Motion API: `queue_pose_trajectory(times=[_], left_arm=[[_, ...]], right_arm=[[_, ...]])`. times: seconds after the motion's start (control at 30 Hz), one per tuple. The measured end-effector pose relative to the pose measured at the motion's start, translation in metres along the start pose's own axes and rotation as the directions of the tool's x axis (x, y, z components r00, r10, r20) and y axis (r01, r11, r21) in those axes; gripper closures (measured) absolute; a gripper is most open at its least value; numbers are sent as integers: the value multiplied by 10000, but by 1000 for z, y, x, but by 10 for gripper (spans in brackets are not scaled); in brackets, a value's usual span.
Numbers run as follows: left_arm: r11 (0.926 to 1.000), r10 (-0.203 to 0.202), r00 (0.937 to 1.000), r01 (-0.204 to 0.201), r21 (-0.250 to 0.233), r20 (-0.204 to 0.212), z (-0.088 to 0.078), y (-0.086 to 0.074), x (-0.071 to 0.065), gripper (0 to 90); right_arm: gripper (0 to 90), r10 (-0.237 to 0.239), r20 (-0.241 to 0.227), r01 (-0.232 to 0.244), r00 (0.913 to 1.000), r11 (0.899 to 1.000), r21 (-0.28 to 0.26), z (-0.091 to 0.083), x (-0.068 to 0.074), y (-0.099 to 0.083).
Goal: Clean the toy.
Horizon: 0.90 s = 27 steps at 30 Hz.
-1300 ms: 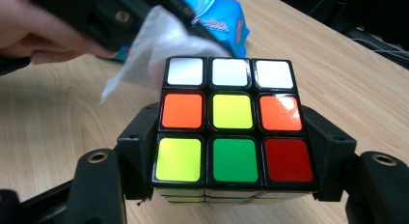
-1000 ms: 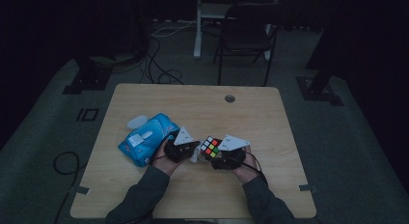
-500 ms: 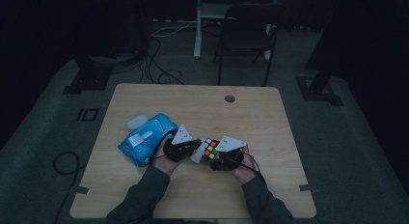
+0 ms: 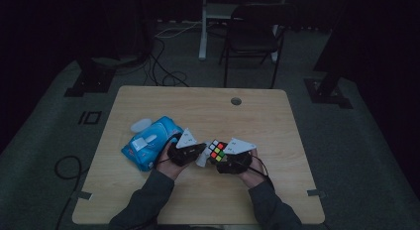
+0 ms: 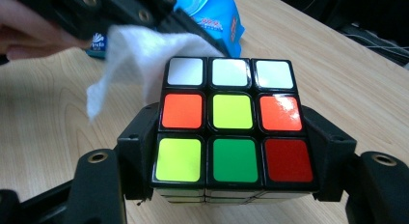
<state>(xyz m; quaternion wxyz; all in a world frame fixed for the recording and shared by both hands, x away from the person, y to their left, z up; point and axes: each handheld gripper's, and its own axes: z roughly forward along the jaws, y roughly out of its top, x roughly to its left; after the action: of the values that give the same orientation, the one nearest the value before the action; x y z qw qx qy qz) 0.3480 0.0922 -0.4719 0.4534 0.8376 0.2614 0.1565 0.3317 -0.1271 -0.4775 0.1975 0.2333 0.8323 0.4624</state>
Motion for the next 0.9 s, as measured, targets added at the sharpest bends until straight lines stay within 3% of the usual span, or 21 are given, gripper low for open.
queue_pose_trajectory(times=[0.4, 0.9], left_arm=[[9994, -15, 10000, 16, 342, -25, 6, -4, 3, 859], [9995, -136, 9998, 141, -296, 178, -3, 4, 3, 860]], right_arm=[[340, -61, -199, 57, 9998, 9998, -181, -4, 3, 2], [340, -570, -1074, 594, 9926, 9981, 191, 6, 18, -3]])
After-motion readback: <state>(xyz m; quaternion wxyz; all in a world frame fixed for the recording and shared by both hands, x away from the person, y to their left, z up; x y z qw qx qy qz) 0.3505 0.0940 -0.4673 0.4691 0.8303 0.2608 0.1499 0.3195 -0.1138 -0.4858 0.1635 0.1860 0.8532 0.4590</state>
